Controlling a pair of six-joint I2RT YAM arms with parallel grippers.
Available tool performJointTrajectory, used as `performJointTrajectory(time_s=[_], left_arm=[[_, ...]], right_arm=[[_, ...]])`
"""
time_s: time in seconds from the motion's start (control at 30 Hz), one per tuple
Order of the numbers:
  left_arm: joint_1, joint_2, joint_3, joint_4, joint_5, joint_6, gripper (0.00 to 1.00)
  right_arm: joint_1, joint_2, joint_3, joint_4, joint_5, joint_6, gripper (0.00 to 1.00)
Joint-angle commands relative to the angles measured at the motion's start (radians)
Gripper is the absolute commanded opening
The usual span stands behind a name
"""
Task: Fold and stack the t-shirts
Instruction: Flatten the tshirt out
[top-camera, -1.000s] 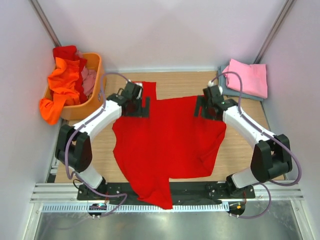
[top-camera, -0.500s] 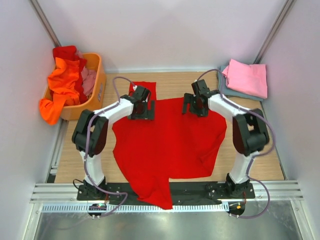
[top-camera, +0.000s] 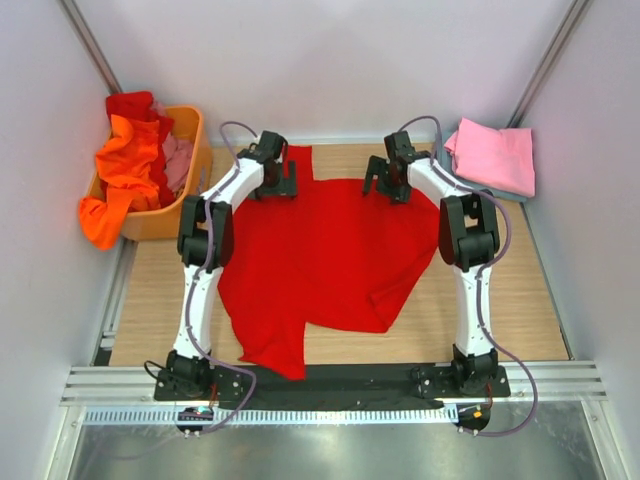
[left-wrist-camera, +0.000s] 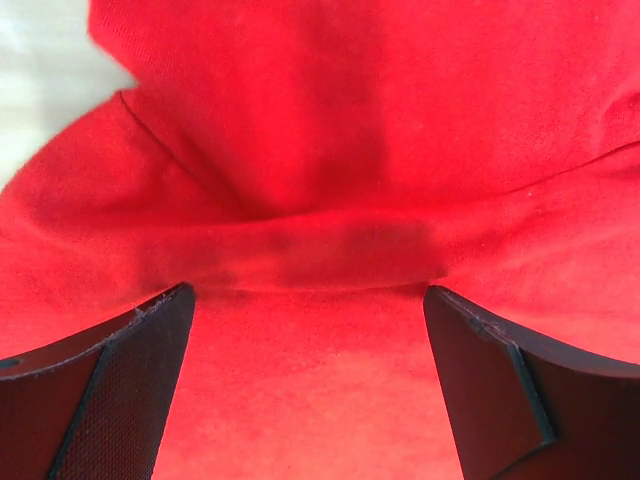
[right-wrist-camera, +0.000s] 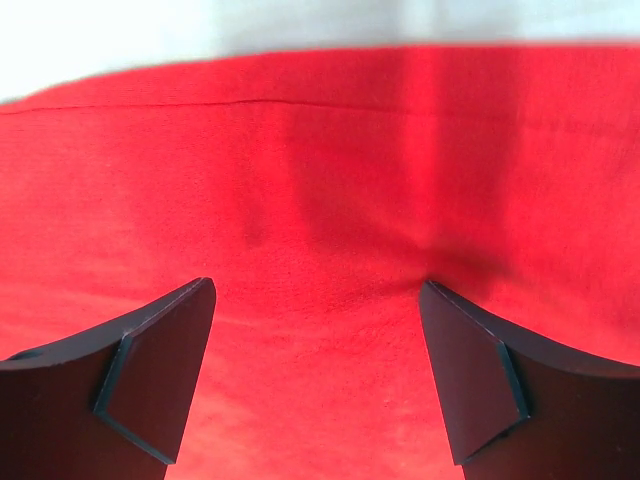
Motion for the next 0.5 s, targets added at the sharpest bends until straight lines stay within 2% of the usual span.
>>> performJointTrajectory(time_s=[0.0, 0.17, 0.23, 0.3, 0.37, 0.43, 0.47], left_arm=[[0.038, 0.129, 0.153, -0.127, 0.067, 0.029, 0.97], [0.042, 0.199, 0.328, -0.204, 0.070, 0.020, 0.98], [0.042, 0.170, 0.332, -0.213, 0.070, 0.006, 0.97], [0.038, 0.061, 0.293, -0.189, 0.056, -0.001, 0.98], [0.022, -0.039, 0.220, -0.172, 0.012, 0.005, 1.00], [0.006, -0.192, 0.150, -0.172, -0.025, 0.012, 1.00], [-0.010, -0.243, 0.122, -0.175, -0.045, 0.020, 1.00]], right_arm=[[-0.010, 0.111, 0.111, -0.053, -0.034, -0.001, 0.90], [-0.010, 0.246, 0.367, -0.120, -0.054, -0.030, 0.90], [-0.010, 0.253, 0.416, -0.108, -0.086, -0.047, 0.90], [-0.010, 0.230, 0.427, -0.106, -0.095, -0.075, 0.89], [-0.010, 0.141, 0.409, -0.119, -0.073, -0.082, 0.89], [-0.002, 0.037, 0.311, -0.100, -0.018, -0.087, 0.89], [0.012, -0.084, 0.266, -0.090, 0.009, -0.090, 0.89]])
